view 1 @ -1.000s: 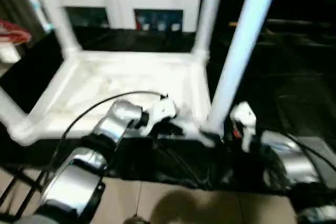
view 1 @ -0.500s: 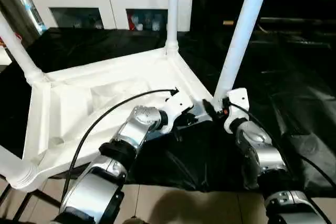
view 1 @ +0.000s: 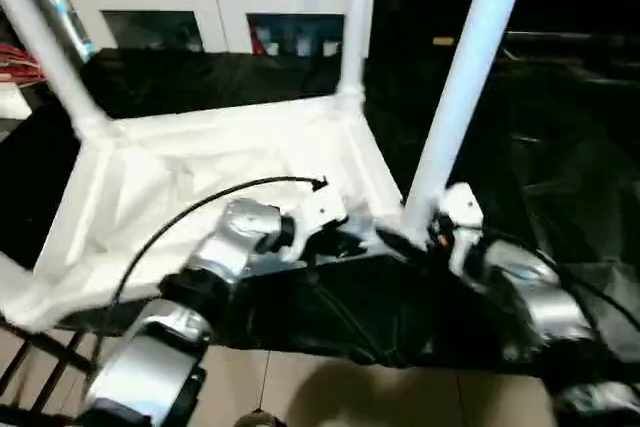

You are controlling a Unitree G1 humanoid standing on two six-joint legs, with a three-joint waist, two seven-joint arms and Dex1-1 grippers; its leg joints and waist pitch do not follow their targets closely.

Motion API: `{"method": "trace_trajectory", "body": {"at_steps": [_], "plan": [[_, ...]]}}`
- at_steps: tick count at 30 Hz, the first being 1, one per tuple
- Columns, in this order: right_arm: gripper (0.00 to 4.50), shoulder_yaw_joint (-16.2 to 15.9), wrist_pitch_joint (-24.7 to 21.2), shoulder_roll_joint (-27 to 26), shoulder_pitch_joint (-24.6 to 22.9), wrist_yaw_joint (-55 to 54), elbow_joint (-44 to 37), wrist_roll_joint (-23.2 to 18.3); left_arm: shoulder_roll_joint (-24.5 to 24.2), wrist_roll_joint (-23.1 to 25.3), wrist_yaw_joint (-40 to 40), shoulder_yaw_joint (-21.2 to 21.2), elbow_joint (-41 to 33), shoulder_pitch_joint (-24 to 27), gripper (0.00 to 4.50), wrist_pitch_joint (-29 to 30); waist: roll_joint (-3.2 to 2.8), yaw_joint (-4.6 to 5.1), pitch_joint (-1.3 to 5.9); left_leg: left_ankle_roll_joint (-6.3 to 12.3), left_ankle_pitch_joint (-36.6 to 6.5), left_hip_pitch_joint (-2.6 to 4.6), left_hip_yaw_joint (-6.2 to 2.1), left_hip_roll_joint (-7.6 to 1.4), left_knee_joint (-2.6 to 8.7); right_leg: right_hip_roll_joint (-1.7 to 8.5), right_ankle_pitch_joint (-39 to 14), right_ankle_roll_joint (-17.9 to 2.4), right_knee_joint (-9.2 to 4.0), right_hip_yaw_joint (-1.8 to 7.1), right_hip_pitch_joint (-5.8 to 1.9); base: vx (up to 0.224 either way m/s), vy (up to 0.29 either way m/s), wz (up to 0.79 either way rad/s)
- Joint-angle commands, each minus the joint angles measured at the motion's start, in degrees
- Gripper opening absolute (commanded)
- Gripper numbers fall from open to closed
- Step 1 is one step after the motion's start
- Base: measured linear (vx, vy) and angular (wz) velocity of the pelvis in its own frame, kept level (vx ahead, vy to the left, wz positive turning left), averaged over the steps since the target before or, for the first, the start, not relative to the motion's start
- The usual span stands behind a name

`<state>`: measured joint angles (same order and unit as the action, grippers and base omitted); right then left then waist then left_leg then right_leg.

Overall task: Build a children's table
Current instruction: Rotate leg to tighten

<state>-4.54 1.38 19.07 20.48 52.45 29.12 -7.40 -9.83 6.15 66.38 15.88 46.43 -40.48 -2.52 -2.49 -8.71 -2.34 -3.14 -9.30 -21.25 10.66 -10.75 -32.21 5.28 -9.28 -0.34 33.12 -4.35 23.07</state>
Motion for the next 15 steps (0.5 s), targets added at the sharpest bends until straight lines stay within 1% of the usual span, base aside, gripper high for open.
{"method": "trace_trajectory", "body": {"at_steps": [1,3,4,5,7,8,10,12,15], "plan": [[3.86,-4.97,-1.33,0.25,-1.47,7.94,-2.92,-1.06,0.70,-1.61,2.42,0.85,-1.57,-1.74,0.00,-2.21,0.72,-0.09,3.35,4.68,-15.87,0.53,-0.82,-2.65,3.46,3.64,-15.47,-11.61,-3.91,2.25,-2.89,0.000,0.000,0.00],[3.86,-5.70,-1.93,1.43,-2.17,11.18,-4.40,-2.11,0.14,-1.79,3.57,0.81,-1.19,-2.11,0.00,-2.60,0.68,-0.37,3.34,4.53,-16.42,0.68,-0.87,-2.77,3.47,3.68,-16.33,-11.53,-3.97,2.27,-2.79,0.000,0.000,0.00],[3.86,-6.56,-2.29,2.48,-2.74,13.71,-5.67,-2.73,-0.27,-1.97,4.60,0.79,-0.80,-2.48,0.00,-2.90,0.49,-0.50,3.33,4.51,-16.62,0.68,-0.90,-2.75,3.48,3.64,-16.42,-11.61,-4.04,2.25,-2.85,0.000,0.000,0.00],[3.86,-7.62,-2.77,3.61,-3.30,16.49,-7.06,-3.32,-0.62,-2.19,5.60,0.77,-0.30,-2.94,0.00,-3.33,0.61,-0.80,3.36,4.53,-16.59,0.73,-0.85,-2.80,3.40,3.66,-16.08,-11.56,-3.99,2.37,-2.75,0.000,0.000,0.00],[3.86,-8.63,-3.39,4.63,-3.80,19.01,-8.66,-3.78,-0.90,-2.40,6.59,0.77,0.32,-3.49,0.00,-3.57,0.65,-1.12,3.43,4.73,-15.78,0.70,-0.90,-2.78,3.35,3.67,-15.10,-11.75,-3.84,2.35,-2.86,0.000,0.000,0.00],[3.86,-8.66,-3.46,4.66,-3.81,19.09,-8.72,-3.80,-0.91,-2.40,6.64,0.78,0.35,-3.51,0.00,-3.59,0.50,-1.20,3.49,4.67,-15.51,0.57,-0.95,-2.80,3.34,3.73,-14.34,-12.06,-3.69,2.33,-2.88,0.000,0.000,0.00],[3.51,-9.60,-4.37,5.32,-3.94,20.97,-9.85,-3.56,-1.02,-2.40,7.82,0.71,1.20,-4.05,0.00,-3.94,0.45,-1.27,3.45,4.22,-16.03,0.65,-0.98,-2.81,3.40,3.79,-15.07,-12.25,-3.76,2.26,-2.82,0.000,0.000,0.00],[3.48,-10.15,-4.12,5.57,-4.06,21.74,-10.19,-3.09,-1.07,-2.32,8.34,0.67,1.76,-4.36,0.00,-4.12,0.52,-1.33,3.49,4.05,-16.00,0.71,-0.96,-2.76,3.35,3.75,-15.06,-12.18,-3.78,2.27,-2.84,0.000,0.000,0.00],[3.18,-10.47,-4.35,5.66,-4.17,22.35,-10.57,-3.25,-1.15,-2.29,8.80,0.69,2.11,-4.54,0.00,-4.18,0.55,-1.50,3.51,4.10,-15.44,0.61,-1.00,-2.76,3.32,3.80,-14.44,-12.34,-3.65,2.24,-2.90,0.000,0.000,0.00]]}}
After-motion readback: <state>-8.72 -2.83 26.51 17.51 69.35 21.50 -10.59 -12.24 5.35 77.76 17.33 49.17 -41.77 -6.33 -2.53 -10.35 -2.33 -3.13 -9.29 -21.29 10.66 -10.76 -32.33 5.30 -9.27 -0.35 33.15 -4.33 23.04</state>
